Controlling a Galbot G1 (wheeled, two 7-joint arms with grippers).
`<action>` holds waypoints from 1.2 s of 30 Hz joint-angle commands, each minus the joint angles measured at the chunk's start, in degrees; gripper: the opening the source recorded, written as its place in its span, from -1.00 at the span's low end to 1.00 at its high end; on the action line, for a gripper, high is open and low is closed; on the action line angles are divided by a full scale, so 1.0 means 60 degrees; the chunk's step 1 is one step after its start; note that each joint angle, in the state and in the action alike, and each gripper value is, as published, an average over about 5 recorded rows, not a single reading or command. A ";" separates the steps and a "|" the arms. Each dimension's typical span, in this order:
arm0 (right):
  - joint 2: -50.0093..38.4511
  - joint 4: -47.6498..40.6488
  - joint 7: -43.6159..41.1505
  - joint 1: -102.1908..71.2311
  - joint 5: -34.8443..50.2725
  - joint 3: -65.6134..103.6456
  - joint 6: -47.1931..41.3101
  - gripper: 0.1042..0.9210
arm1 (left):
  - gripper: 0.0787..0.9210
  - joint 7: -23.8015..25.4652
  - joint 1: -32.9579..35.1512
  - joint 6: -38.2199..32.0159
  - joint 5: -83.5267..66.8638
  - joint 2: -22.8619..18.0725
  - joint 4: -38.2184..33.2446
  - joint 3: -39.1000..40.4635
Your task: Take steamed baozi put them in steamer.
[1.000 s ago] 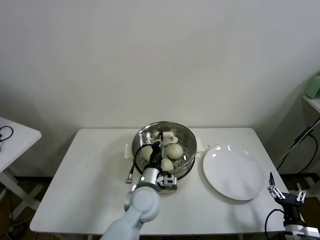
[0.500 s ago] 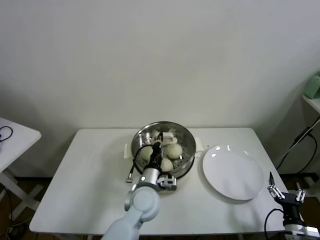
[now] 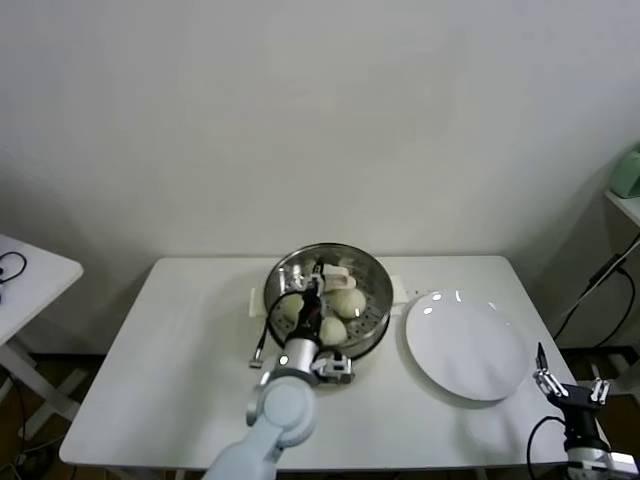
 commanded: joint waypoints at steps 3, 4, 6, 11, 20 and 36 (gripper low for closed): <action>-0.0028 0.0008 -0.0035 0.0003 -0.0013 -0.0024 -0.0020 0.76 | 0.13 -0.0187 0.0313 -0.0023 -0.1212 0.0387 -0.0923 -0.0122; -0.0024 0.0007 -0.0045 0.0002 -0.0018 -0.0037 -0.0023 0.76 | 0.19 -0.0227 0.0380 0.0009 -0.1465 0.0462 -0.1119 -0.0147; -0.0013 0.0008 -0.0069 -0.0002 -0.0032 -0.0072 -0.0031 0.76 | 0.34 -0.0278 0.0557 0.0069 -0.2008 0.0646 -0.1534 -0.0205; 0.0018 0.0000 -0.0099 0.0002 -0.0068 -0.0146 -0.0056 0.76 | 0.66 -0.0349 0.1141 0.0068 -0.3897 0.1252 -0.2778 -0.0275; 0.0088 0.0015 -0.0125 -0.0010 -0.0208 -0.0231 -0.0220 0.76 | 0.77 -0.2078 0.2388 -0.1615 -0.8396 0.2112 -0.4008 -0.1473; 0.0171 0.0235 -0.0728 -0.0372 -0.0549 -0.0612 -0.0413 0.76 | 0.77 0.0226 0.5431 -0.3841 -1.7845 0.1365 -0.2741 -0.8636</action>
